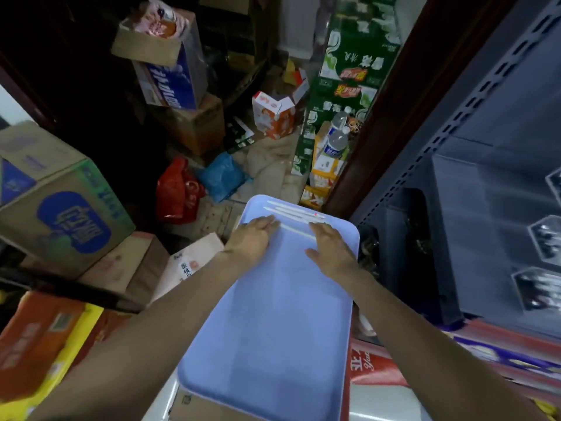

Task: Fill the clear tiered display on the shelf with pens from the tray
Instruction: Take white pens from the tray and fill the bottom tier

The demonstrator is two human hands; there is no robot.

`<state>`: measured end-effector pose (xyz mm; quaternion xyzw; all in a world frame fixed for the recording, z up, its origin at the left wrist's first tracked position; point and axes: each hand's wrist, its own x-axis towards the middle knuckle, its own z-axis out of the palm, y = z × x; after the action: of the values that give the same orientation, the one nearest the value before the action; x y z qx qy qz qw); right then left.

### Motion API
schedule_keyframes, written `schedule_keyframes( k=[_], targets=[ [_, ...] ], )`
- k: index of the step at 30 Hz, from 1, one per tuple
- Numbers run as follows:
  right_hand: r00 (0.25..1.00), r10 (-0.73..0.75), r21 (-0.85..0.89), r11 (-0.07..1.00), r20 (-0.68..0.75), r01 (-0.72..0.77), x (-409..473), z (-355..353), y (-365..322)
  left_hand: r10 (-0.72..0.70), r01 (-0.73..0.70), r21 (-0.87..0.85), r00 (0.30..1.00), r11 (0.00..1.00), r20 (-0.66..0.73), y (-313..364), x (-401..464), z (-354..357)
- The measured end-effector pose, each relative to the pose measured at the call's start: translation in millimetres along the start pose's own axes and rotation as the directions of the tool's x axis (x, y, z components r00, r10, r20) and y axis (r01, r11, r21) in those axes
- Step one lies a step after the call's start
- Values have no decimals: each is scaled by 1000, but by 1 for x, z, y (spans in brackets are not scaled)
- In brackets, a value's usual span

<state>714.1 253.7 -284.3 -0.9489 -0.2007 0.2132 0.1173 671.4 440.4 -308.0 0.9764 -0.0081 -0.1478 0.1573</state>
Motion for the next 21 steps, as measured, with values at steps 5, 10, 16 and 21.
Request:
schedule_keyframes(
  k=[5,10,16,21],
  targets=[
    [997,30,-89,995,-74,-36,15,5,2,40,-18,128,984,992,-171,-5,8,7],
    [999,32,-142,989,-44,-38,22,5,0,3,-3,-1,981,1000,-193,-14,19,4],
    [999,11,-81,997,49,-7,17,7,6,-21,-24,-236,982,972,-186,-22,20,12],
    [997,4,-84,996,80,3,8,9,5,59,-119,-258,971,959,-230,-23,17,14]
  ],
)
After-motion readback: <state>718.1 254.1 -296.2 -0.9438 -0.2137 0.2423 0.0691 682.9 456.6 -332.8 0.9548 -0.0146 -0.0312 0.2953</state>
